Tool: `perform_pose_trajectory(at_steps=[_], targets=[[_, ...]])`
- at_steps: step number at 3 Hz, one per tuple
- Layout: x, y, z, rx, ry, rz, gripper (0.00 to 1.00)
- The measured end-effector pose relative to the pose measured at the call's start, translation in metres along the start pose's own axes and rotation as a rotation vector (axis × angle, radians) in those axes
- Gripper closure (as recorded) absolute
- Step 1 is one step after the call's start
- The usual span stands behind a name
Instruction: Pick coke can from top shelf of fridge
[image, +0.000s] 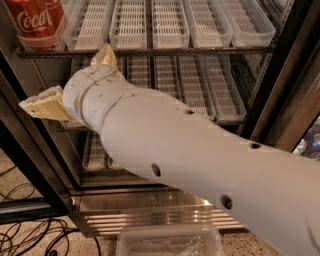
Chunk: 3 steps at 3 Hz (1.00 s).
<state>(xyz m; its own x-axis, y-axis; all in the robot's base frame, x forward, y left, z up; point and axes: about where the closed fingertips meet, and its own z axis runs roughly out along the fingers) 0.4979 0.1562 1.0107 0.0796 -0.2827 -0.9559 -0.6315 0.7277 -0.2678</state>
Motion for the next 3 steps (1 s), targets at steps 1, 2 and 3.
perform_pose_trajectory(at_steps=[1, 2, 3], targets=[[-0.013, -0.003, 0.006, 0.059, -0.022, 0.02, 0.0], [-0.02, 0.0, 0.008, 0.067, -0.037, 0.016, 0.0], [-0.028, 0.007, 0.019, 0.094, -0.062, -0.021, 0.0]])
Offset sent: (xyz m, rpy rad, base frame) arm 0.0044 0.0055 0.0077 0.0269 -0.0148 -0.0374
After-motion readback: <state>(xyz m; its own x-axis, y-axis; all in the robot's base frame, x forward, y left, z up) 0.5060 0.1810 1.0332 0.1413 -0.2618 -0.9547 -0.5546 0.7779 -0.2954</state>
